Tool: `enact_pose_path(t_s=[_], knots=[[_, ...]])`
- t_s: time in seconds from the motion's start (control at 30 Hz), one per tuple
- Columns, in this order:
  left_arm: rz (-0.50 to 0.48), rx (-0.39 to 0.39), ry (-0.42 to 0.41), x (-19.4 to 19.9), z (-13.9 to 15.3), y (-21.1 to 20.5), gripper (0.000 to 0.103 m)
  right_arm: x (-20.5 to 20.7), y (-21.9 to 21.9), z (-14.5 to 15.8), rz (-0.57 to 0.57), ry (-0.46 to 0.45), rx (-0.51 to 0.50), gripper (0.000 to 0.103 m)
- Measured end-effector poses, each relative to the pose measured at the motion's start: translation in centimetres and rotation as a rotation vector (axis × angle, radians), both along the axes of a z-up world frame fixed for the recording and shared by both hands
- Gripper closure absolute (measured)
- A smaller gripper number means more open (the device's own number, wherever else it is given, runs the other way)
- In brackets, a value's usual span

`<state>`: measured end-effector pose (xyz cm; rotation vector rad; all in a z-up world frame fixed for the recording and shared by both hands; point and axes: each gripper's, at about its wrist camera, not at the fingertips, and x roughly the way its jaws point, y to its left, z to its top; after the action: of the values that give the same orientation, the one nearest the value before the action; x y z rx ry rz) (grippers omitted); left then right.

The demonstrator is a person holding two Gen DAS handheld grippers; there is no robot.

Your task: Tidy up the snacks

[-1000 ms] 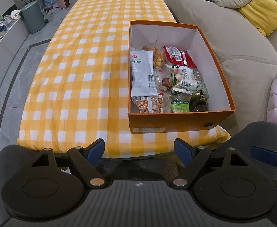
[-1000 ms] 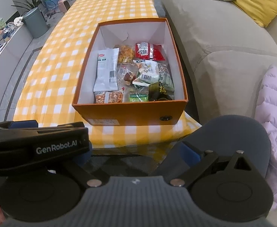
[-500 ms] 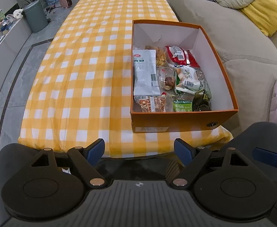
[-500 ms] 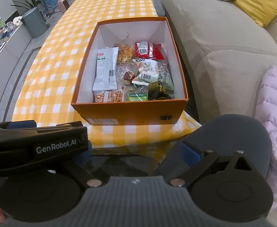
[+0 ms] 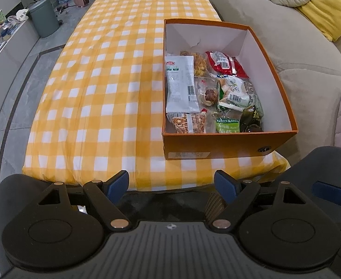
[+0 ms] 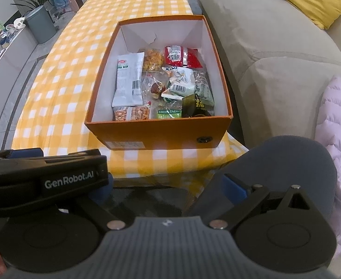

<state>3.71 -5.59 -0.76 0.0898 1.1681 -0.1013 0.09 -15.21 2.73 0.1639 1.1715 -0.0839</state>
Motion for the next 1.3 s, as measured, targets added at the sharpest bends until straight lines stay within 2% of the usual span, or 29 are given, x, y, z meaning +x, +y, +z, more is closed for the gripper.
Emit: enact_pose_path(t_s=[1.3], knots=[[0.022, 0.011, 0.011, 0.09, -0.77, 0.03, 0.006, 0.10, 0.19, -0.51, 0.005, 0.011, -0.020, 0.006]])
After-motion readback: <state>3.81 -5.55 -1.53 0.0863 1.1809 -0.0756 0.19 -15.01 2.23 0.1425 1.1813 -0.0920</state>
